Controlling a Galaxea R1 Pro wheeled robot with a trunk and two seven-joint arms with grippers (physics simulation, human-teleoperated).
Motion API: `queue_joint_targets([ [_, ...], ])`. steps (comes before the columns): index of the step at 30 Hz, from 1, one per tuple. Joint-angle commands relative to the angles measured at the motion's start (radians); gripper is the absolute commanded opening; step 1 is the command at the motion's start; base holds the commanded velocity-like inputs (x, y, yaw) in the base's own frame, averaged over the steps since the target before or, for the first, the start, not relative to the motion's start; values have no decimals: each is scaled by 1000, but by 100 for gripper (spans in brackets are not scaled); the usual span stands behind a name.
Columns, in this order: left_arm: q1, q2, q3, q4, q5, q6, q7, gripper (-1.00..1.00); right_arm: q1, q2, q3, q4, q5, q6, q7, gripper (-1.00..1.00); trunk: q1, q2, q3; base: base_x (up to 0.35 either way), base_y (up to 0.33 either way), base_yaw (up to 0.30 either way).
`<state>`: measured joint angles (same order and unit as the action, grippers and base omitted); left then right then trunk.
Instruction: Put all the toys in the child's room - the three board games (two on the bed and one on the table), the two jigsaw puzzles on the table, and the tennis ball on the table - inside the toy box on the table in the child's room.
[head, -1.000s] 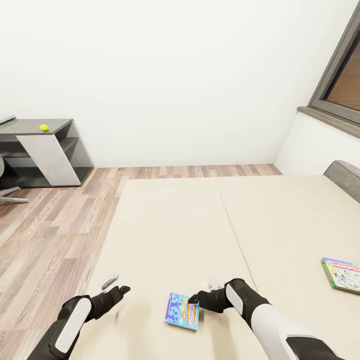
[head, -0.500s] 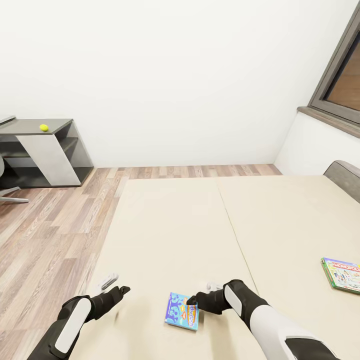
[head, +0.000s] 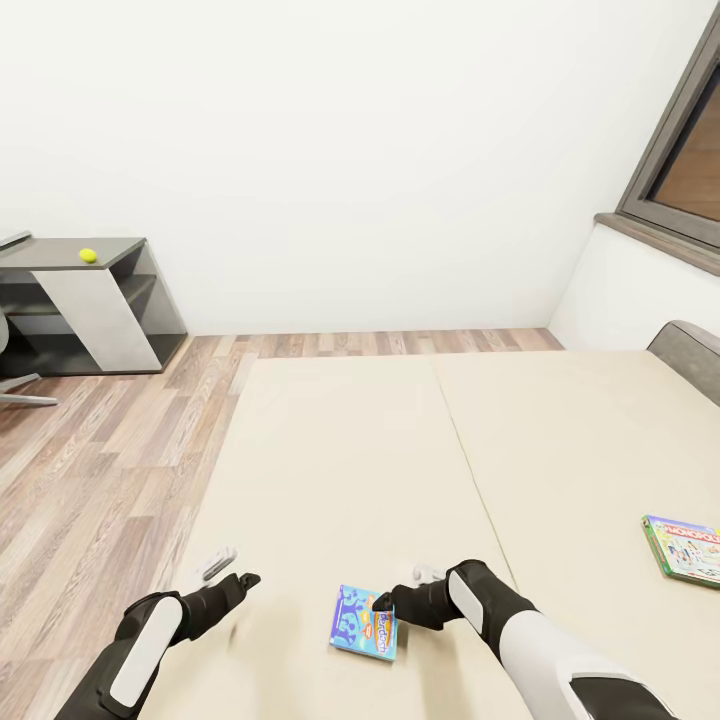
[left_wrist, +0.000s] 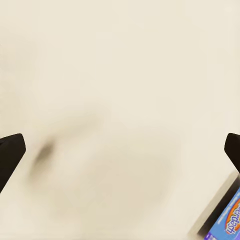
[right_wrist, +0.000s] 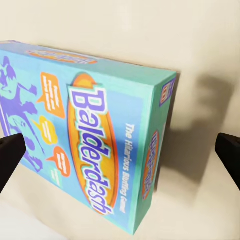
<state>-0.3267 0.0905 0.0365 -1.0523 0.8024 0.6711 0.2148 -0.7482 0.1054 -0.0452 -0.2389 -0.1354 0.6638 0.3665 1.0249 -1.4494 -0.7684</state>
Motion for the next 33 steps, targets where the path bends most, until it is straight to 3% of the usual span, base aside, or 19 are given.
queue_joint_targets([
  [1, 0, 0, 0, -1, 11, 4, 9, 100, 1, 0, -1, 0, 3, 6, -4, 100, 0, 0, -1, 0, 0, 0],
  [13, 0, 0, 0, 0, 12, 4, 9, 100, 1, 0, -1, 0, 3, 6, -3, 100, 0, 0, -1, 0, 52, 0],
  [33, 0, 0, 0, 0, 12, 4, 10, 100, 0, -1, -1, -2, 3, 5, -3, 100, 0, 0, -1, 0, 254, 0],
])
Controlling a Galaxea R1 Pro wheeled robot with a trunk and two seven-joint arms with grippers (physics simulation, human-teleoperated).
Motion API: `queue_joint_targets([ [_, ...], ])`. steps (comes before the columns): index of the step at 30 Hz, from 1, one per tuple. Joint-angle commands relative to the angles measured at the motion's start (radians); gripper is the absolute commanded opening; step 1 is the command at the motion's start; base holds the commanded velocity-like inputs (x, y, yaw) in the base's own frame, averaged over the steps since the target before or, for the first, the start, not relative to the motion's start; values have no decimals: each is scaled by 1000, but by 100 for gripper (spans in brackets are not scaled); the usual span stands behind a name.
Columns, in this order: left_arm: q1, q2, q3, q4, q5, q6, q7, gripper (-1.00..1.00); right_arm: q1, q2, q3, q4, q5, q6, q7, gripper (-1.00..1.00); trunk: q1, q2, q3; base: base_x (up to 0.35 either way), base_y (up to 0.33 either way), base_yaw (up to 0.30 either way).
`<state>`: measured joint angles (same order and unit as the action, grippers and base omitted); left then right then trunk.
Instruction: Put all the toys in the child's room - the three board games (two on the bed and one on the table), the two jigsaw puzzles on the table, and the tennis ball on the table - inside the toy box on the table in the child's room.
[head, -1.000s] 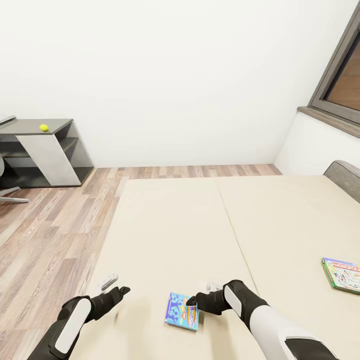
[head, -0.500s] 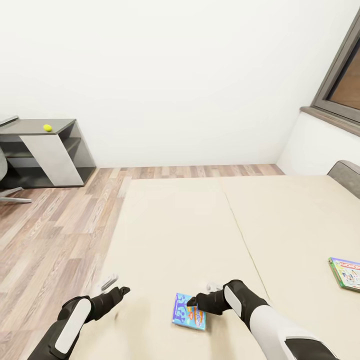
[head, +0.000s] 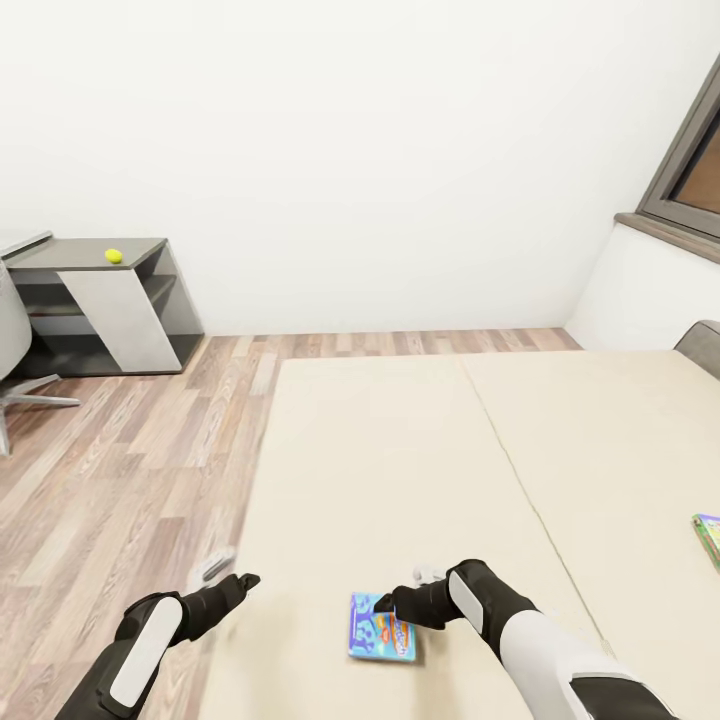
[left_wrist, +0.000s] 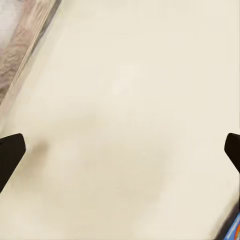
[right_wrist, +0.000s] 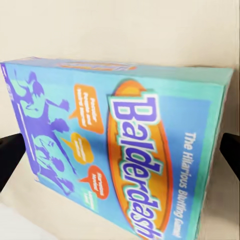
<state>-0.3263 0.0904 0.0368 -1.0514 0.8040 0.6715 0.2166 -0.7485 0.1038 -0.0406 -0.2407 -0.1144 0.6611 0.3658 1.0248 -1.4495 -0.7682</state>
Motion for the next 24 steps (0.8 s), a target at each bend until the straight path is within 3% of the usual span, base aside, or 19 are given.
queue_joint_targets([
  [1, -1, 0, 0, -1, 11, 3, 8, 100, 1, 1, -5, 0, -18, 8, -2, 100, 0, 0, -1, 0, 178, 0],
  [24, 0, 0, -2, -1, 11, 3, 8, 100, 1, 1, -5, 0, -18, 8, -2, 100, 0, 0, -1, 0, 37, 0],
])
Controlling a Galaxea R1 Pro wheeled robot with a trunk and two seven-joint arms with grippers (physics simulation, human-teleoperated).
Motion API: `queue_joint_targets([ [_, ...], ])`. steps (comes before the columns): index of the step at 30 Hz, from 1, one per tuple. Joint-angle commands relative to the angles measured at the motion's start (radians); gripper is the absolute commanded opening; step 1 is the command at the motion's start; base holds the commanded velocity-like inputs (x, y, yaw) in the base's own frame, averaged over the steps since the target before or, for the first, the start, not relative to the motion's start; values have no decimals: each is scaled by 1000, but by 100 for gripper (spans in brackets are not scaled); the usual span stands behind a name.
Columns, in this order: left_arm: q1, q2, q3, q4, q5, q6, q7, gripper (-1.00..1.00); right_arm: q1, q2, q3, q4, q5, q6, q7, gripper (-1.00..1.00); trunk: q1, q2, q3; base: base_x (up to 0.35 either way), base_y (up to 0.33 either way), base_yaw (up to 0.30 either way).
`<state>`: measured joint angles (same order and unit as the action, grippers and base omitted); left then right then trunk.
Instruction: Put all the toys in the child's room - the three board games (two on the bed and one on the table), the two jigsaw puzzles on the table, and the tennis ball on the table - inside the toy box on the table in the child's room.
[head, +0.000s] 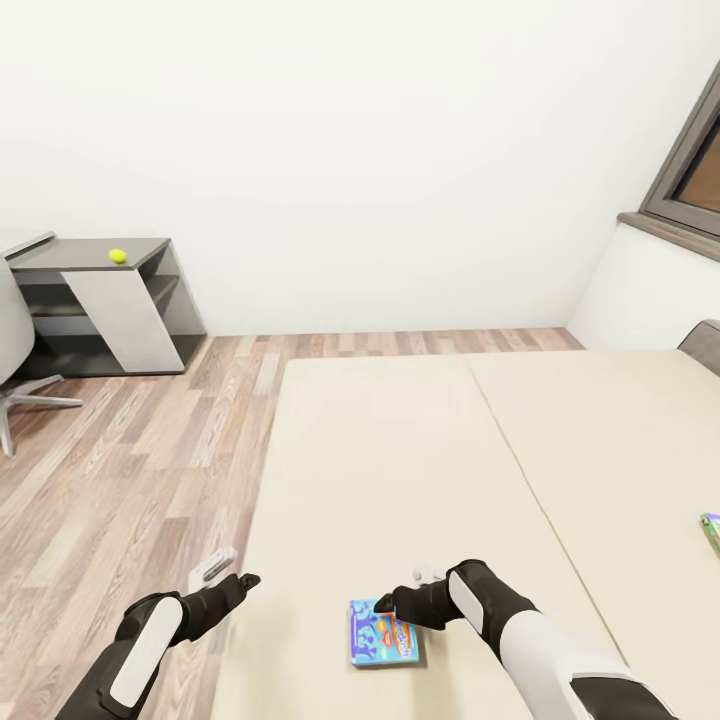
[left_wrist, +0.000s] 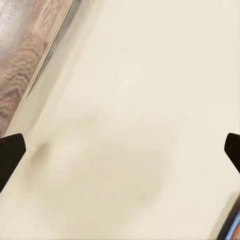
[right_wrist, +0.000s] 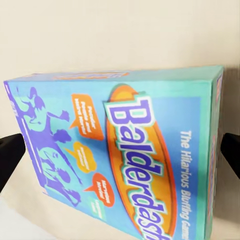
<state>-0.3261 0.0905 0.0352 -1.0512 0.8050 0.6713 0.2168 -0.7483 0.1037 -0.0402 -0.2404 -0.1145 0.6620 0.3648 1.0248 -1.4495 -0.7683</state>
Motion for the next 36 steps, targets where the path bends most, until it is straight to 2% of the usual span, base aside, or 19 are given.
queue_joint_targets([
  [1, -1, 0, 0, -1, 10, 4, 8, 100, 1, 1, -6, 0, -18, 7, -1, 100, 0, 0, -1, 0, 85, 0],
  [23, 0, 0, 0, -1, 11, 4, 7, 100, 0, 1, -7, 0, -18, 7, -2, 100, 0, 0, -1, 0, 231, 0],
  [36, 1, -1, 0, -1, 11, 4, 7, 100, 0, 1, -7, 0, -18, 7, -3, 100, 0, 0, -1, 0, 62, 0],
])
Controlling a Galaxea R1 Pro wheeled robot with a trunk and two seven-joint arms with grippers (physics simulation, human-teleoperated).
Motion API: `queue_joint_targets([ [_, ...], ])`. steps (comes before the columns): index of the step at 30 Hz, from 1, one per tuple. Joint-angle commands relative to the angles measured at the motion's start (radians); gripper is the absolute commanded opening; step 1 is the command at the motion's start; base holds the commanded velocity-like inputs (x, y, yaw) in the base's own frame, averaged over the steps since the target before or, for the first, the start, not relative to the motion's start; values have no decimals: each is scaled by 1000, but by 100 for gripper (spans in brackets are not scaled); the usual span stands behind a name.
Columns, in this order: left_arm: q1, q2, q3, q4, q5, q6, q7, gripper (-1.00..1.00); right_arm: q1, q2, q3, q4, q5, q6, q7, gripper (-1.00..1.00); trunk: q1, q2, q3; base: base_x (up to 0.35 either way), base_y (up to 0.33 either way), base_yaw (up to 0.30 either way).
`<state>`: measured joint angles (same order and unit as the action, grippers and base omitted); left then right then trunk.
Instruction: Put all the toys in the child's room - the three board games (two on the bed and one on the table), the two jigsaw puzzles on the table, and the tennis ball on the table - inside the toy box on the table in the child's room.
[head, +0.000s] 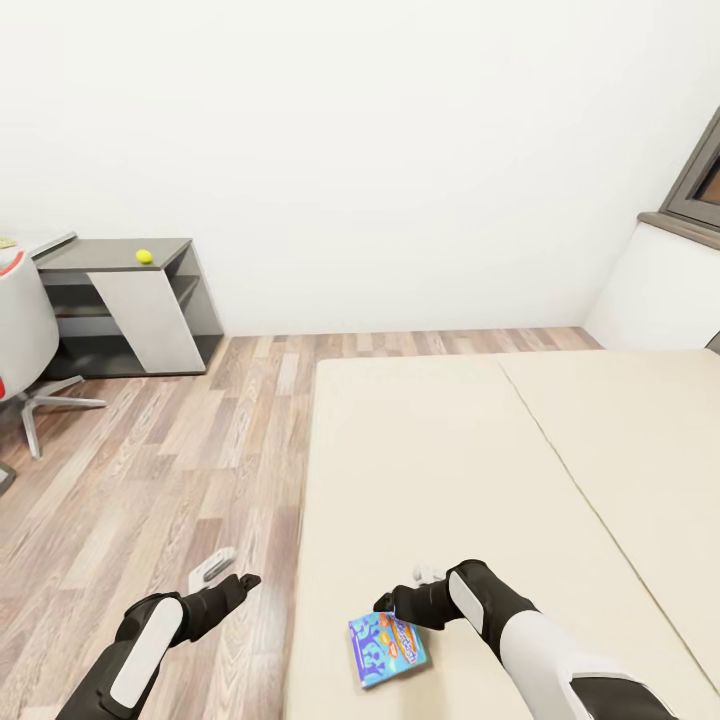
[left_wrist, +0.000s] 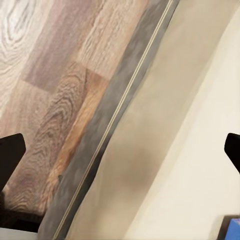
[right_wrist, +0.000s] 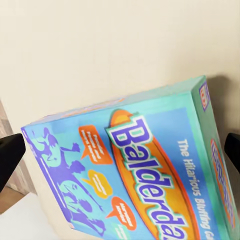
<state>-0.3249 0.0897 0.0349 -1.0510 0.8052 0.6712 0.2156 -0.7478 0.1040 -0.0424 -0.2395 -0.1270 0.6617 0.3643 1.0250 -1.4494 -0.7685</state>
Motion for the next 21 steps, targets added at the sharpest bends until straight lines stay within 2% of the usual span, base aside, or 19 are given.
queue_joint_targets([
  [1, 0, 0, 0, -1, 11, 4, 8, 100, 0, 0, -4, -1, -5, 7, -2, 100, 0, 0, -1, 0, 16, 0],
  [21, 0, 0, 0, -1, 11, 4, 8, 100, -1, 0, -5, -1, -5, 7, -2, 100, 0, 0, -1, 0, 5, 0],
])
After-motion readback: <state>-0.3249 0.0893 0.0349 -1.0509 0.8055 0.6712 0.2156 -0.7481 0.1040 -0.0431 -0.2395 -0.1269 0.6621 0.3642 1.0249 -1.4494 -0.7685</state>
